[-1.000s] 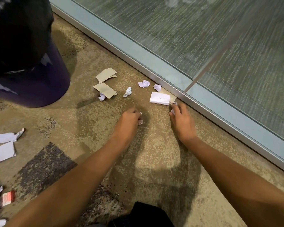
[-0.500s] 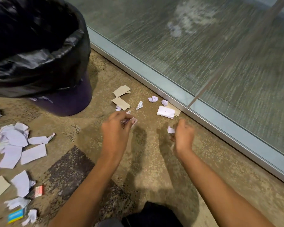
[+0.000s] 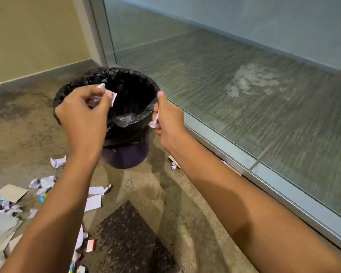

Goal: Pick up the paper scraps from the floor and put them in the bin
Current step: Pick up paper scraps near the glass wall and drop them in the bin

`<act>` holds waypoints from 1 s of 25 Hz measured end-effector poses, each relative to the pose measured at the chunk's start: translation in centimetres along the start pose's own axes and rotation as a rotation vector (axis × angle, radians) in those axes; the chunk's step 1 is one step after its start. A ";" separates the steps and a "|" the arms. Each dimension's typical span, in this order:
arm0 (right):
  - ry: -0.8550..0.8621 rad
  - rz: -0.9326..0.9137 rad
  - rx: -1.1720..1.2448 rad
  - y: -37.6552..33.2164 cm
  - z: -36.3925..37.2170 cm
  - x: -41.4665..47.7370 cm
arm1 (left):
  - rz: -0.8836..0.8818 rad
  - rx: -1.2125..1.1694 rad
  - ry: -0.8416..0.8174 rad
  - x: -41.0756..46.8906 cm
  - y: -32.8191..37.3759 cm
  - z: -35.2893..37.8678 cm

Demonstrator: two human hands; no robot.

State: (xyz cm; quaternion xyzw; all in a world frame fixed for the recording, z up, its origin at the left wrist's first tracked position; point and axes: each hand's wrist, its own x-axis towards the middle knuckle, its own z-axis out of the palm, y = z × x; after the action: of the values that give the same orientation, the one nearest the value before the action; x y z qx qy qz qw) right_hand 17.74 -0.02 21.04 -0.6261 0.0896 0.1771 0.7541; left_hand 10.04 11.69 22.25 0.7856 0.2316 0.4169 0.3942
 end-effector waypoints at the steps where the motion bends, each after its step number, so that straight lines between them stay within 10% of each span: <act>1: -0.018 -0.022 0.015 -1.0 2.1 0.4 | -0.019 0.050 -0.007 1.3 -0.2 -0.2; 12: -0.121 -0.030 -0.139 -2.5 8.5 6.0 | -0.075 0.301 -0.218 5.4 -2.8 1.4; 19: 0.047 -0.687 -0.478 2.3 -2.5 3.2 | 0.177 0.188 -0.206 -2.3 -2.2 2.9; 25: 0.228 -0.522 -0.715 13.6 -16.5 4.2 | 0.213 0.167 -0.496 -12.0 -6.9 10.5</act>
State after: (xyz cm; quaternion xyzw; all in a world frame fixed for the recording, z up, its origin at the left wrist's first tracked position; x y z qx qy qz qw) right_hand 17.90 -13.39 3.88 -0.8641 -0.0553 -0.0690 0.4954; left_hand 12.06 2.85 7.37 0.9133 0.0778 0.2306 0.3265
